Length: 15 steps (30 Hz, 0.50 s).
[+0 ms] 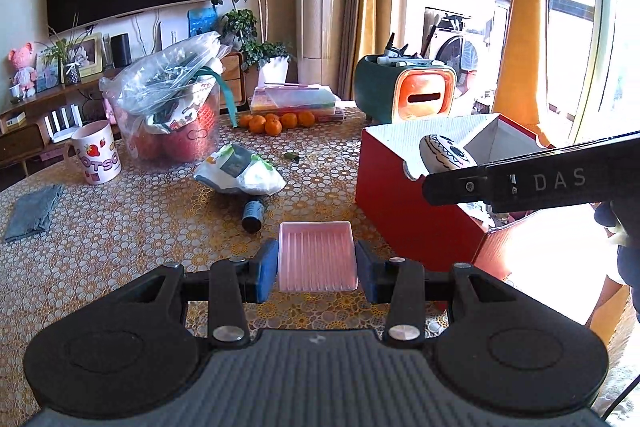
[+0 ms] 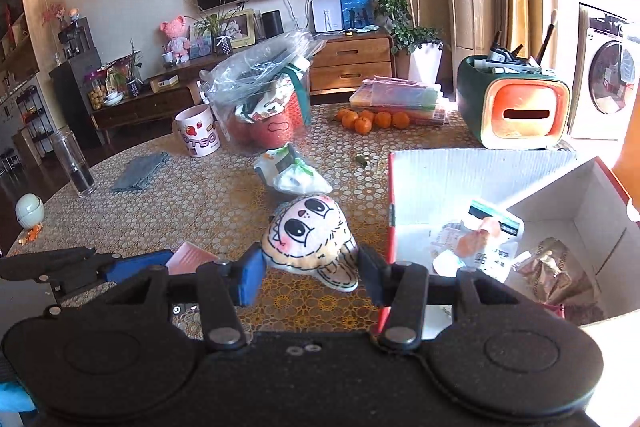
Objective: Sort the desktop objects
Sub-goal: 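Lift and carry the pink tray and plush toy with both tools over the red box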
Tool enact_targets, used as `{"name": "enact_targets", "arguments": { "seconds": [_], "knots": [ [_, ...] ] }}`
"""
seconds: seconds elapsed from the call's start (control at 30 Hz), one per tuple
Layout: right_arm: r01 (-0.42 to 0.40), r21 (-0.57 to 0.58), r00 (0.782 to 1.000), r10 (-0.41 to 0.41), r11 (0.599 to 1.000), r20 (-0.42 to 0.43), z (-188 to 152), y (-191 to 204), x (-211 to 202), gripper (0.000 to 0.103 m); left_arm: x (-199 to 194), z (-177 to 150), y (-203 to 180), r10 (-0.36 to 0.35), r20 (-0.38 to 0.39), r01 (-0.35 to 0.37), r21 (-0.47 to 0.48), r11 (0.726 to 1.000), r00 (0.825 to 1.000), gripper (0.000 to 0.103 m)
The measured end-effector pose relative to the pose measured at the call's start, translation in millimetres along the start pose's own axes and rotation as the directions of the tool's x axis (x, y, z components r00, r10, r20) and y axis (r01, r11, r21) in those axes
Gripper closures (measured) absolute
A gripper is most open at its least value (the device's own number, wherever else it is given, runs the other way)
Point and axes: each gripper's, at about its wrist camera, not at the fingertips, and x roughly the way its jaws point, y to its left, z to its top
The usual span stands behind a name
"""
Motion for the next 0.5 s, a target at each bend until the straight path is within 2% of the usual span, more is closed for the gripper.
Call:
{"name": "enact_targets", "arguments": {
  "seconds": [0.5],
  "knots": [
    [0.091, 0.083, 0.994, -0.096, 0.992, 0.055, -8.0, -81.8, -35.8, 0.053, 21.9, 30.4, -72.2, -0.096, 0.007, 0.095, 0.095, 0.991, 0.995, 0.062]
  ]
}}
